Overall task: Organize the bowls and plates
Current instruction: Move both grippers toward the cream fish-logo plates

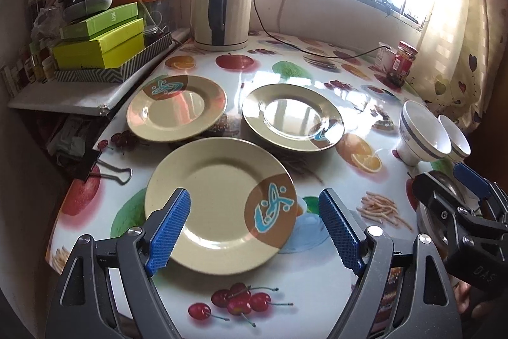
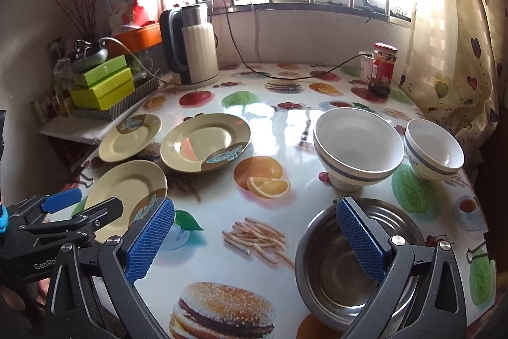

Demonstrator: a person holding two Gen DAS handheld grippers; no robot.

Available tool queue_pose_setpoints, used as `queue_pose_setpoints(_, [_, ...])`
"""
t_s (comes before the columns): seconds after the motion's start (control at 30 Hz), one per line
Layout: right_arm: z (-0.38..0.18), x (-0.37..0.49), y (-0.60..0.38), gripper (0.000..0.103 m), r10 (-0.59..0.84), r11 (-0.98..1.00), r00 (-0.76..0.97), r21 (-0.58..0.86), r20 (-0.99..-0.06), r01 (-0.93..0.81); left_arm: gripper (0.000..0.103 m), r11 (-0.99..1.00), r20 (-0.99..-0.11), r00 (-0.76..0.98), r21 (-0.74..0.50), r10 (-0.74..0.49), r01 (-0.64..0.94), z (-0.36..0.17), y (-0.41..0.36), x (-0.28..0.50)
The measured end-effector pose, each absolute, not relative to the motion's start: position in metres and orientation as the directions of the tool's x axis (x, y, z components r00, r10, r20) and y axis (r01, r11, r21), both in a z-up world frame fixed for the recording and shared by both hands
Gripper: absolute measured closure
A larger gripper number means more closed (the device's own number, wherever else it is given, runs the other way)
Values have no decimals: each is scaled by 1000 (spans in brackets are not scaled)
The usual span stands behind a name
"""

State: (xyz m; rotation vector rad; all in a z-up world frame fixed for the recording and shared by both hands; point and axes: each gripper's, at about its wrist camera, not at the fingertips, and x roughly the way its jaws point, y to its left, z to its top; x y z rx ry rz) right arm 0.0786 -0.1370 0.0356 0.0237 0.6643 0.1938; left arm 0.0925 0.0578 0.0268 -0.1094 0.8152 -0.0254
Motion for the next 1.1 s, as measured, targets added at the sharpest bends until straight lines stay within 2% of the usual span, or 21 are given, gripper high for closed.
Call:
queue_pose_setpoints(0.13, [37, 102, -130, 9, 184, 983, 757, 102, -627, -154, 28, 991, -736, 671, -132, -89, -14, 30, 69, 116])
queue_pose_setpoints(0.23, [35, 118, -126, 9, 174, 985, 749, 103, -639, -142, 29, 992, -744, 664, -124, -77, -23, 29, 75, 132])
queue_pose_setpoints(0.3, [34, 128, -124, 9, 181, 984, 739, 114, -649, -141, 35, 992, -748, 658, -129, -84, -19, 28, 78, 142])
queue_pose_setpoints(0.37, [31, 139, -121, 13, 179, 984, 736, 117, -653, -136, 37, 992, -755, 650, -125, -85, -16, 26, 80, 154])
queue_pose_setpoints(0.43, [27, 149, -117, 19, 168, 986, 729, 104, -664, -132, 37, 992, -761, 643, -127, -89, -13, 24, 82, 164])
queue_pose_setpoints(0.57, [16, 170, -115, 21, 152, 988, 712, 112, -686, -103, 38, 981, -771, 614, -189, -172, 37, 20, 82, 185])
queue_pose_setpoints(0.6, [13, 174, -116, 22, 155, 988, 705, 122, -692, -97, 41, 979, -776, 604, -201, -182, 36, 18, 82, 190])
queue_pose_setpoints(0.93, [-8, 210, -116, 36, 133, 989, 665, 142, -735, -41, 42, 982, -809, 563, -186, -166, 22, -1, 80, 227])
queue_pose_setpoints(1.0, [-13, 216, -115, 37, 141, 987, 654, 154, -743, -39, 47, 984, -824, 546, -179, -153, 6, -7, 80, 234])
queue_pose_setpoints(1.1, [-17, 222, -114, 37, 138, 987, 648, 156, -749, -30, 47, 988, -825, 550, -156, -133, 5, -8, 79, 239])
